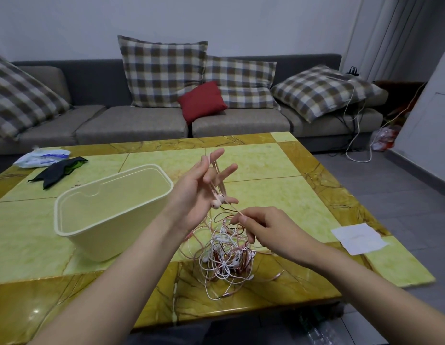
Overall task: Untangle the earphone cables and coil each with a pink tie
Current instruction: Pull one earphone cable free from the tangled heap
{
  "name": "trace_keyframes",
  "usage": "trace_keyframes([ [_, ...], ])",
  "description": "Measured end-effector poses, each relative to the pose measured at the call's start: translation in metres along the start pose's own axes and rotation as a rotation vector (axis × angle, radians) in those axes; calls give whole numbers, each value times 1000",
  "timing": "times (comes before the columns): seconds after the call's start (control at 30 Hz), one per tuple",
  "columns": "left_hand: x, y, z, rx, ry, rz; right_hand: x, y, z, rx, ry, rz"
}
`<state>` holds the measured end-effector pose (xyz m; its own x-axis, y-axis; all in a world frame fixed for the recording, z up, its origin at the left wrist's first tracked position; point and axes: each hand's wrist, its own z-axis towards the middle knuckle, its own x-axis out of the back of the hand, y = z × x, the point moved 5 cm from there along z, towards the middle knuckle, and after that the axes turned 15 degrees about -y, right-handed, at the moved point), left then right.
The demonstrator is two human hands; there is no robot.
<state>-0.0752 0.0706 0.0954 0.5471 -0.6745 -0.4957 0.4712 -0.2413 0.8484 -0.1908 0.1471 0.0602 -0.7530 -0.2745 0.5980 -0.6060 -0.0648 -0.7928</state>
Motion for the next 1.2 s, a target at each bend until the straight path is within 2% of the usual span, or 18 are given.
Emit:
trace_keyframes([
  [0.13,11,0,-4,39,48,571,0,-5,-4,31,-33,-92],
  [0.27,16,-13,-9,212,1,753,10,-14,-4,20,-28,-265],
  [0.4,14,-29,-17,429,-60,837,30,-19,-1,37,58,-265],
  [0.53,13,-37,-18,533,-117,648,41,-12,4,31,134,-244],
  [0.67,7,-35,-19,551,-212,271,47,0,4,5,214,-182],
  [0.77,6,-31,-18,505,-253,-86,45,8,2,-18,221,-151],
  [0.9,6,-26,-16,341,-385,-403,35,13,4,-38,188,-80],
  [1.03,12,-27,-12,239,-283,-517,16,16,5,-49,81,-69],
  [1.2,11,-27,-10,147,38,-473,-2,20,4,-55,-7,-51],
])
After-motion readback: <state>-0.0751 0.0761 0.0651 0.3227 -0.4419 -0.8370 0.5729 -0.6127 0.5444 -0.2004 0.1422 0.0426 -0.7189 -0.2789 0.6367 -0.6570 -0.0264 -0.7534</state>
